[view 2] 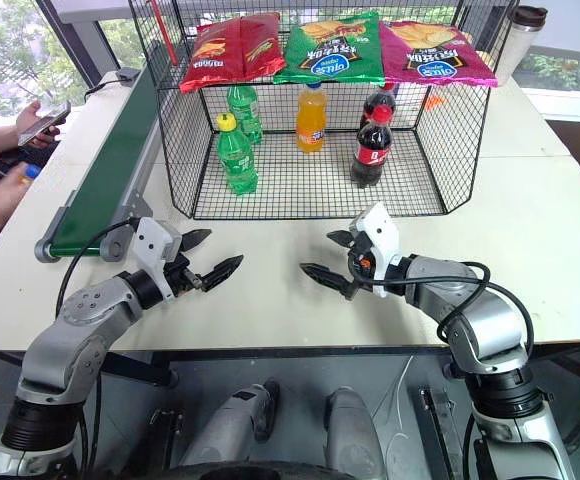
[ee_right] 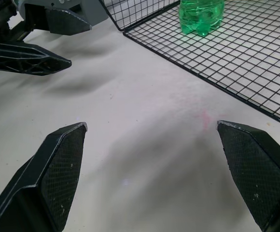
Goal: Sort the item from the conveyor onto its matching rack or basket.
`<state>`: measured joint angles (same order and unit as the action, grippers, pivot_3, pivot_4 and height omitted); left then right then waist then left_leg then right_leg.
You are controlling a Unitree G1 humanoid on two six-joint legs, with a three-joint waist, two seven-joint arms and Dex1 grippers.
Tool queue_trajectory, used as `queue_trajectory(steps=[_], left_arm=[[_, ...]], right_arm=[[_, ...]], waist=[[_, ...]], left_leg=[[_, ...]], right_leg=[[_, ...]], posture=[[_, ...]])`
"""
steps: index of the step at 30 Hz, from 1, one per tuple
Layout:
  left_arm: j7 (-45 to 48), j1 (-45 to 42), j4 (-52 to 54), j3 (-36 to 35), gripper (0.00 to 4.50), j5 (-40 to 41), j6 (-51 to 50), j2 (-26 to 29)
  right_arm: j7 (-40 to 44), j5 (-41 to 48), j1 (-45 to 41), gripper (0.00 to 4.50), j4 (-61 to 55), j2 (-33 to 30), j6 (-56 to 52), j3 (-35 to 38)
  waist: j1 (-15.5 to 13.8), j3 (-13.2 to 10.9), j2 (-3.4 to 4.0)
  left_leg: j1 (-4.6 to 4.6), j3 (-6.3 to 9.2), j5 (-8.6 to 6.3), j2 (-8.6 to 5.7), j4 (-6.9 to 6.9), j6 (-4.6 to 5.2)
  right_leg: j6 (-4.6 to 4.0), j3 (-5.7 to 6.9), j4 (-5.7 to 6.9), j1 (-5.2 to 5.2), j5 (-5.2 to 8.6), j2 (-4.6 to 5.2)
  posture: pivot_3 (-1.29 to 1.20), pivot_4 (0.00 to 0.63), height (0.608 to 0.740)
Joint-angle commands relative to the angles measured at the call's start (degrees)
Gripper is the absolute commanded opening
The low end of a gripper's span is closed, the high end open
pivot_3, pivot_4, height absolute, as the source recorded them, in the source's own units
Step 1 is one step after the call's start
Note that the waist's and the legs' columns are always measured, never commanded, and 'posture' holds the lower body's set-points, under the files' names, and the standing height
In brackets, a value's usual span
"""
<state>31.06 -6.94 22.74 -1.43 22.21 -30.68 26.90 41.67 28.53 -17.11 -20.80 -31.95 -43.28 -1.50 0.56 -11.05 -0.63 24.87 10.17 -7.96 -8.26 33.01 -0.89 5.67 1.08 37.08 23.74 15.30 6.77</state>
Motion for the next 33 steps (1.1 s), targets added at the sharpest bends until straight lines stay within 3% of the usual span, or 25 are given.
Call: queue_trajectory(steps=[1,33], left_arm=[[-0.2,-0.5,1.3,-1.5,4.5,0.3,1.7,-0.3],[-1.1,0.7,2.3,0.1,4.5,-1.4,1.6,-0.5]], right_arm=[[0.6,1.3,0.0,4.45,-3.0,-0.4,0.8,0.8],[1.7,2.4,0.4,4.45,-4.5,-1.7,0.2,0.5]], waist=[[0.0,0.0,0.0],[0.0,0.0,0.0]], left_leg=[[0.0,-0.01,0.0,0.0,0.0,0.0],[0.0,-0.33,-0.04,0.05,0.0,0.07]], right_leg=[[0.0,-0.01,0.0,0.0,0.0,0.0],[0.01,-0.3,0.0,0.11,-0.01,0.0]], posture=[[0.0,0.15,0.739],[0.0,0.15,0.739]])
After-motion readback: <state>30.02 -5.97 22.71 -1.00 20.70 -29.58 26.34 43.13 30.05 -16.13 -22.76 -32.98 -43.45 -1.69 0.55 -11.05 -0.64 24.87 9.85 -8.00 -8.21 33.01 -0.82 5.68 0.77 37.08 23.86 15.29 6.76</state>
